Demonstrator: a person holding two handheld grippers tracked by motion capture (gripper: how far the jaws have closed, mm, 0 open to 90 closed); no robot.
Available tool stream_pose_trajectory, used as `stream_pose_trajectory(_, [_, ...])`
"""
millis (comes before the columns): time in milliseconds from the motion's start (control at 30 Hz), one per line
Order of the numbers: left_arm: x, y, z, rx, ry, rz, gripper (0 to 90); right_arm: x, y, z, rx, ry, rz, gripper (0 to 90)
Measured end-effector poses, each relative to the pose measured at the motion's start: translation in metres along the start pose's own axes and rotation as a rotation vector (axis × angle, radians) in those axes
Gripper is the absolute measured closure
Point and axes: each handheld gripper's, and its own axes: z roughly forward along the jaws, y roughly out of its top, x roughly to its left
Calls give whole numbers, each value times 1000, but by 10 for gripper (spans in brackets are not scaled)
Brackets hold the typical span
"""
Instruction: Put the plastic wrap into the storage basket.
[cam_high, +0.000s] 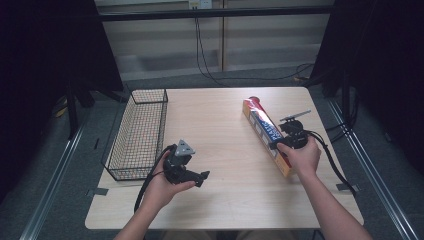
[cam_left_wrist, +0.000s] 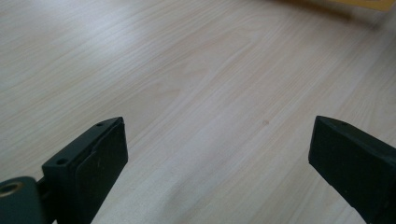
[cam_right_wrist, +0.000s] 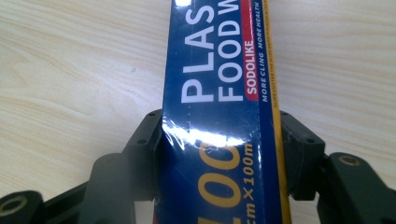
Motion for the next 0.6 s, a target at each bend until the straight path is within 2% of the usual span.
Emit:
stream_pose_trajectory(233, [-1, -1, 2, 5, -2, -3, 46, 0, -8, 8, -15, 5, 10, 407])
stream_pose_trajectory(267, [-1, -2, 2, 7, -1, 8, 46, 1, -11, 11, -13, -9, 4, 405])
stream_pose_trajectory(367, [-1, -3, 3, 2, -3, 0, 46, 2, -15, 16, -13, -12, 1, 400])
stream_pose_trajectory(433, [0, -3, 3, 8, -6, 6, 46, 4, -14, 17, -13, -24, -16, 394])
stream_pose_trajectory(600, [0, -3, 4, 10, -5, 8, 46, 1, -6, 18, -17, -4, 13, 327])
